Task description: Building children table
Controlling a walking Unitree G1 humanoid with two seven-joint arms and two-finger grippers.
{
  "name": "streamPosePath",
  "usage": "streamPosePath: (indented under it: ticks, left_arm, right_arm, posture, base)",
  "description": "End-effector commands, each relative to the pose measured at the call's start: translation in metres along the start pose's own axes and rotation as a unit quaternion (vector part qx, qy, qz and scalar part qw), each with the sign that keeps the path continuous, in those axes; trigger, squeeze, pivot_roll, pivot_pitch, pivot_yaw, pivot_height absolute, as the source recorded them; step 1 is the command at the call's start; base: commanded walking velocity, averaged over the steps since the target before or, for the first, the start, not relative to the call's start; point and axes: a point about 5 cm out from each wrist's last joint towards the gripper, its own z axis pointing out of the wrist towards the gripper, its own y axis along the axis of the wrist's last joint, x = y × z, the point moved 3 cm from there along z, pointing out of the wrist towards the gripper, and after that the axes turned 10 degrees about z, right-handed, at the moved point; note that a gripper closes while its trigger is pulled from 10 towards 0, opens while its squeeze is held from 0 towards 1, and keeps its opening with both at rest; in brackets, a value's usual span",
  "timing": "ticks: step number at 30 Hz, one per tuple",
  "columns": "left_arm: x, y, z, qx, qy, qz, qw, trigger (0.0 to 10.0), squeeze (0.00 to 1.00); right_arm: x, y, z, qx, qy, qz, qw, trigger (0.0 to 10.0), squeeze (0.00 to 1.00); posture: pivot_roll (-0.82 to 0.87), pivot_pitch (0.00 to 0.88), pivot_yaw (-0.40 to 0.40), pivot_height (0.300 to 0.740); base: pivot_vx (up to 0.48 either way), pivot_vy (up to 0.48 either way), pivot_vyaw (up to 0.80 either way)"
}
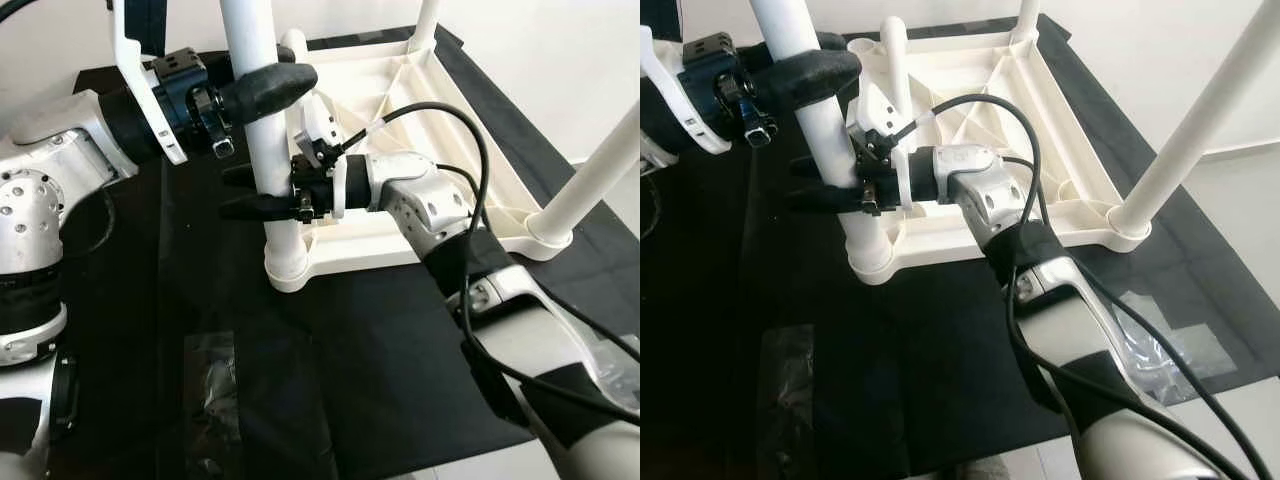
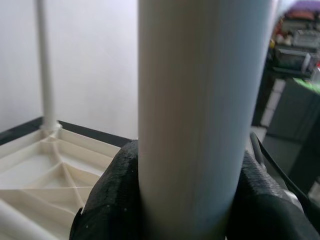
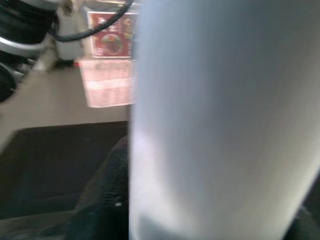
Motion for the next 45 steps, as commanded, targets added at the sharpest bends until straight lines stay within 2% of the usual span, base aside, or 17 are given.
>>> streamPosePath:
  ticks: [1, 4, 10, 11, 12, 16, 19, 22, 23, 24, 25, 27, 35, 42, 43, 44, 45]
  left_arm:
    - [-0.004, 0.023, 0.000, -0.043, -0.030, 0.003, 0.999, 0.0, 0.00]
    - [-0.006, 0.029, 0.004, -0.054, -0.049, -0.002, 0.997, 0.0, 0.00]
    - [-0.021, 0.036, 0.005, -0.073, -0.138, -0.027, 0.987, 0.0, 0.00]
    - [-0.032, 0.038, 0.005, -0.084, -0.182, -0.041, 0.979, 0.0, 0.00]
    - [-0.037, 0.040, 0.005, -0.093, -0.206, -0.054, 0.973, 0.0, 0.00]
    - [-0.040, 0.041, 0.004, -0.098, -0.219, -0.063, 0.969, 0.0, 0.00]
    - [-0.054, 0.043, 0.003, -0.116, -0.278, -0.086, 0.950, 0.0, 0.00]
    - [-0.056, 0.043, 0.002, -0.119, -0.288, -0.089, 0.946, 0.0, 0.00]
    - [-0.060, 0.041, 0.002, -0.119, -0.305, -0.097, 0.940, 0.0, 0.00]
    - [-0.064, 0.038, 0.002, -0.114, -0.319, -0.104, 0.935, 0.0, 0.00]
    - [-0.064, 0.038, 0.002, -0.114, -0.319, -0.104, 0.935, 0.0, 0.00]
    - [-0.070, 0.032, 0.001, -0.105, -0.350, -0.121, 0.923, 0.0, 0.00]
    - [-0.065, 0.027, -0.002, -0.107, -0.360, -0.130, 0.917, 0.0, 0.00]
    - [-0.060, 0.026, -0.004, -0.112, -0.350, -0.118, 0.922, 0.0, 0.00]
    - [-0.054, 0.026, -0.004, -0.114, -0.327, -0.101, 0.933, 0.0, 0.00]
    - [-0.054, 0.026, -0.004, -0.114, -0.327, -0.101, 0.933, 0.0, 0.00]
    - [-0.030, 0.023, -0.004, -0.102, -0.235, -0.065, 0.965, 10.0, 1.00]
  right_arm:
    - [0.001, 0.002, 0.001, -0.005, 0.017, 0.005, 1.000, 10.0, 1.00]
    - [0.000, 0.009, -0.002, -0.014, 0.028, 0.005, 1.000, 10.0, 1.00]
    - [0.013, 0.016, -0.012, 0.002, 0.123, -0.017, 0.992, 10.0, 1.00]
    - [0.017, 0.018, -0.013, 0.012, 0.156, -0.027, 0.987, 10.0, 0.36]
    - [0.018, 0.020, -0.012, 0.013, 0.164, -0.028, 0.986, 10.0, 0.00]
    - [0.017, 0.022, -0.012, 0.012, 0.167, -0.029, 0.985, 10.0, 0.00]
    - [0.025, 0.033, -0.006, -0.017, 0.208, 0.014, 0.978, 10.0, 0.00]
    - [0.028, 0.035, -0.004, -0.024, 0.220, 0.026, 0.975, 10.0, 0.00]
    - [0.033, 0.037, -0.003, -0.034, 0.238, 0.041, 0.970, 2.5, 0.00]
    - [0.037, 0.037, -0.002, -0.038, 0.252, 0.053, 0.966, 0.0, 0.00]
    - [0.037, 0.037, -0.002, -0.038, 0.252, 0.053, 0.966, 0.0, 0.00]
    - [0.048, 0.034, 0.000, -0.038, 0.282, 0.075, 0.956, 0.0, 0.00]
    - [0.053, 0.028, -0.003, -0.028, 0.295, 0.087, 0.951, 0.0, 0.00]
    - [0.054, 0.026, -0.006, -0.020, 0.295, 0.086, 0.952, 0.0, 0.00]
    - [0.052, 0.025, -0.009, -0.019, 0.286, 0.083, 0.954, 0.0, 0.00]
    - [0.052, 0.025, -0.009, -0.019, 0.286, 0.083, 0.954, 0.0, 0.00]
    - [0.045, 0.026, -0.016, -0.029, 0.265, 0.078, 0.961, 0.0, 0.00]
  posture:
    - [-0.01, 0.140, 0.008, 0.740]
    - [-0.01, 0.139, 0.009, 0.740]
    - [-0.01, 0.138, 0.009, 0.740]
    - [0.00, 0.137, 0.006, 0.740]
    - [0.00, 0.136, 0.003, 0.740]
    - [0.00, 0.136, 0.003, 0.740]
    - [0.00, 0.135, -0.007, 0.740]
    - [0.00, 0.135, -0.007, 0.740]
    - [0.00, 0.132, -0.009, 0.740]
    - [0.00, 0.131, -0.009, 0.740]
    - [0.00, 0.131, -0.009, 0.740]
    - [0.00, 0.129, -0.007, 0.740]
    - [-0.02, 0.121, -0.003, 0.740]
    - [-0.02, 0.118, -0.003, 0.740]
    - [-0.03, 0.117, -0.002, 0.740]
    - [-0.03, 0.117, -0.002, 0.740]
    - [-0.03, 0.123, 0.002, 0.740]
  base:
    - [0.000, 0.000, 0.00]
    - [0.000, 0.000, 0.00]
    - [0.000, 0.000, 0.00]
    - [0.000, 0.000, 0.00]
    - [0.000, 0.000, 0.00]
    - [0.000, 0.000, 0.00]
    - [0.000, 0.000, 0.00]
    - [0.000, 0.000, 0.00]
    - [0.000, 0.000, 0.00]
    - [0.000, 0.000, 0.00]
    - [0.000, 0.000, 0.00]
    - [0.000, 0.000, 0.00]
    - [0.000, 0.000, 0.00]
    - [0.000, 0.000, 0.00]
    - [0.000, 0.000, 0.00]
    - [0.000, 0.000, 0.00]
    - [0.000, 0.000, 0.00]
